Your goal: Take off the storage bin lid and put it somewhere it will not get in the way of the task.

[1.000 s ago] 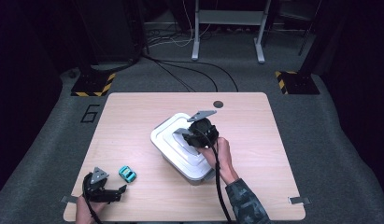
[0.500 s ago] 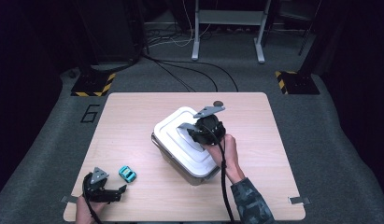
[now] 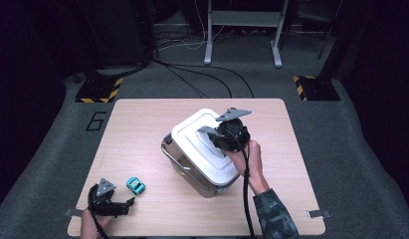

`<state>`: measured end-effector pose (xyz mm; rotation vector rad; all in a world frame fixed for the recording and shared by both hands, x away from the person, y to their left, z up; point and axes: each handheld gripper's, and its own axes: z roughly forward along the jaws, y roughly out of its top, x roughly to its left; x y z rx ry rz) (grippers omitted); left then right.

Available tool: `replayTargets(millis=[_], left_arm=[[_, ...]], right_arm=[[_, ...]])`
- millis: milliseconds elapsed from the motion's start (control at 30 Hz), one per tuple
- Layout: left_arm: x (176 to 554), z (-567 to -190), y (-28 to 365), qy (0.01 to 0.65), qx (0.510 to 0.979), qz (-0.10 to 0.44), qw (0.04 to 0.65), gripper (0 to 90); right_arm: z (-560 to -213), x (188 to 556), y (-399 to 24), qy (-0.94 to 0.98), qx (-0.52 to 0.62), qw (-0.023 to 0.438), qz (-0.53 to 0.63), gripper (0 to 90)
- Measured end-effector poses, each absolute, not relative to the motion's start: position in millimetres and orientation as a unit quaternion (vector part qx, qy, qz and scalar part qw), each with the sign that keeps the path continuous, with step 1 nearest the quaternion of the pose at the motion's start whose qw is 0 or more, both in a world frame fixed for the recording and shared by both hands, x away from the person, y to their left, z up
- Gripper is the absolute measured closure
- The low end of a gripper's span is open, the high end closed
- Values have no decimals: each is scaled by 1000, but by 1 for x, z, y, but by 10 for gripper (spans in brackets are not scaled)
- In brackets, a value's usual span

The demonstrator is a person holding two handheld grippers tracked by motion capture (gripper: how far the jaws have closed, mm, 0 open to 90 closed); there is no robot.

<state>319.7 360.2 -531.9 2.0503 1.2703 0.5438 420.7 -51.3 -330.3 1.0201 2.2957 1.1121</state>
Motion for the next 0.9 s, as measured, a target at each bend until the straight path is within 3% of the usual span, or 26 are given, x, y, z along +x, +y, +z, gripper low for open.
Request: replayTargets(millis=[900], left_arm=[[320, -532, 360, 488, 781, 207, 330, 5]], right_arm=[[-318, 420, -101, 786, 408, 225, 406, 665]])
